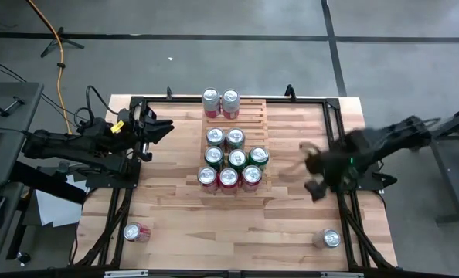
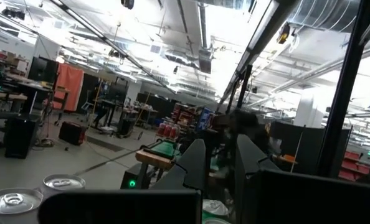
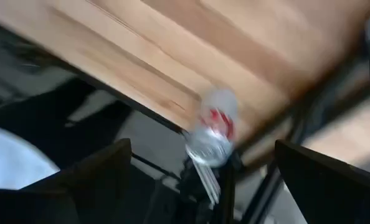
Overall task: Place canned beverage on shelf
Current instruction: Put the red-silver soda can on the shelf aligned with the other red-silver soda cans
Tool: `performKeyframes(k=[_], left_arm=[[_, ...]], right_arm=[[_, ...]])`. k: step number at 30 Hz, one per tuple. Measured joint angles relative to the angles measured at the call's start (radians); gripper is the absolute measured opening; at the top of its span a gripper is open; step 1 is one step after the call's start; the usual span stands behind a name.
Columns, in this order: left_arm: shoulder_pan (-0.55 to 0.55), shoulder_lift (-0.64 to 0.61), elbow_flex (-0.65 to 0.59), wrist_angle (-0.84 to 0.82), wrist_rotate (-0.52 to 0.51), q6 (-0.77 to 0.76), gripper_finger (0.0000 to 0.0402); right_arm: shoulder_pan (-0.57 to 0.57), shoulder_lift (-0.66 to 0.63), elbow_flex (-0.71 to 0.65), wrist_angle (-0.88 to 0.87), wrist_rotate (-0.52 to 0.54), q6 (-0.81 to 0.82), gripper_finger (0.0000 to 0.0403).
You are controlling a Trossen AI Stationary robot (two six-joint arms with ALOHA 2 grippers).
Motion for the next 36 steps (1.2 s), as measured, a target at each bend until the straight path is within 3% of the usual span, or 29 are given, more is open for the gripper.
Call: performKeyframes(k=[6, 13, 25, 30, 36], left_arm=[[0.000, 0.000, 0.000, -0.002, 0.097, -0.001, 0.0000], [0.000, 0.000, 0.000, -0.007, 0.162, -0.002, 0.0000], [0.000, 0.000, 0.000, -0.005, 0.162, -0.053, 0.0000], [0.000, 0.000, 0.000, -0.005, 0.162, -0.053, 0.0000], [0.000, 0.000, 0.000, -0.005, 0.120, -0.053, 0.0003]], right_arm=[[0.292, 0.057, -0.147, 0.210, -0.106, 0.465, 0.0380], [0.442, 0.110, -0.290, 0.463, -0.096, 0.783, 0.0380], [0.511, 0.172, -0.505, 0.727, -0.082, 0.809, 0.0380], [0.521, 0.171, -0.553, 0.791, -0.074, 0.751, 0.0377], [0.524, 0.171, -0.517, 0.769, -0.094, 0.631, 0.0318]])
